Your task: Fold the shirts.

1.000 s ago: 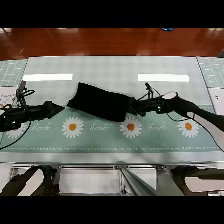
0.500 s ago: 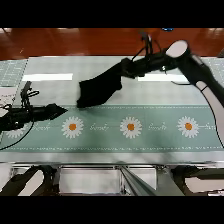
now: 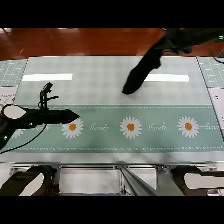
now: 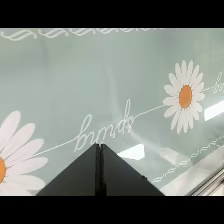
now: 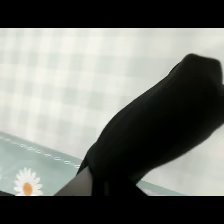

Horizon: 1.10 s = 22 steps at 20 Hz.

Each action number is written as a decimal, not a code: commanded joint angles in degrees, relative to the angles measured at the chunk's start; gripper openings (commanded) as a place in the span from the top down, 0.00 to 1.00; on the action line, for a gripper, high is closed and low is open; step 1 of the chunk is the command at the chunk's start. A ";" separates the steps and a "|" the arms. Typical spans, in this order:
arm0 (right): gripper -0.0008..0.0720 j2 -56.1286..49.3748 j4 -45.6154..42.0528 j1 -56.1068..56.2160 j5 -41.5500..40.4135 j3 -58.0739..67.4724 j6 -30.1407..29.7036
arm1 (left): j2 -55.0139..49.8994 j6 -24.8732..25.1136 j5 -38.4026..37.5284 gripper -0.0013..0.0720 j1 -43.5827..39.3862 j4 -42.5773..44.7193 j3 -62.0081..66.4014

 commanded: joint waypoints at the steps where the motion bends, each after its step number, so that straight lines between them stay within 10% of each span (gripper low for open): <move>1: 0.96 2.78 -0.61 -9.99 6.49 0.98 1.81 | 0.00 -3.56 4.28 0.96 -5.53 0.22 -0.02; 12: 0.96 12.70 -13.53 -34.07 25.46 -1.44 3.21 | 0.00 -3.82 6.12 0.96 -10.84 0.22 -0.02; 22: 0.95 40.50 -38.23 -57.07 25.64 -43.28 0.50 | -0.11 -3.80 12.63 0.96 -10.84 0.22 -0.02</move>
